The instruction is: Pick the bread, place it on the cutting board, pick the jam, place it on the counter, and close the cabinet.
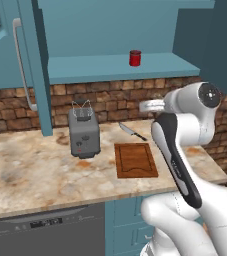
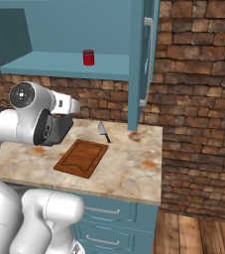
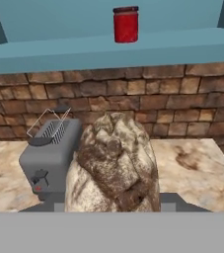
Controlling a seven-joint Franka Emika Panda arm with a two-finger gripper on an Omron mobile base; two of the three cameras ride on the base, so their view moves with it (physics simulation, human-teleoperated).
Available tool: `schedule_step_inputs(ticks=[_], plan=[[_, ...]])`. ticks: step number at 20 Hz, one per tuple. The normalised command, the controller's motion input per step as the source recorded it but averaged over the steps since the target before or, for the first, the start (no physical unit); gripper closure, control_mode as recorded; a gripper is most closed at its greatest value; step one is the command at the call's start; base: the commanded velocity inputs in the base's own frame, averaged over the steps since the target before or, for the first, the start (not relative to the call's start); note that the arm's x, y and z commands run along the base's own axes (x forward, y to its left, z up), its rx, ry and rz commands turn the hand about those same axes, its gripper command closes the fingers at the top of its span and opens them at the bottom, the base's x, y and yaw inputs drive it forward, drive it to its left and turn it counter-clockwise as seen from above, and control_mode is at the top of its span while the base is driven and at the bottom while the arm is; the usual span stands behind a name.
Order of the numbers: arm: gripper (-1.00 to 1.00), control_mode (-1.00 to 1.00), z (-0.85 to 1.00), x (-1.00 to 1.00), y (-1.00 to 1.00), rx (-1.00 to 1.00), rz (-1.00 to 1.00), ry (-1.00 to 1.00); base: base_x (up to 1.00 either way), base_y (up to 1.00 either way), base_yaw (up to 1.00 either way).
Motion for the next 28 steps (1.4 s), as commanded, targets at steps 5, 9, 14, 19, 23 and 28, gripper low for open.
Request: schedule_step_inputs(ticks=[5,9,14,19,23,28], plan=[[1.0,-1.0,-0.21,0.0,-0.02,0.0,0.02,0.0,0.0,0.0,0.0],[1.0,-1.0,-0.22,0.0,0.0,0.0,0.0,0.0,0.0,0.0,0.0],[1.0,-1.0,-0.19,0.0,0.0,0.0,0.0,0.0,0.0,0.0,0.0],[1.0,-1.0,-0.19,0.0,0.0,0.0,0.0,0.0,0.0,0.0,0.0],[1.0,-1.0,-0.18,0.0,0.0,0.0,0.0,0.0,0.0,0.0,0.0],[1.0,-1.0,-0.18,0.0,0.0,0.0,0.0,0.0,0.0,0.0,0.0]])
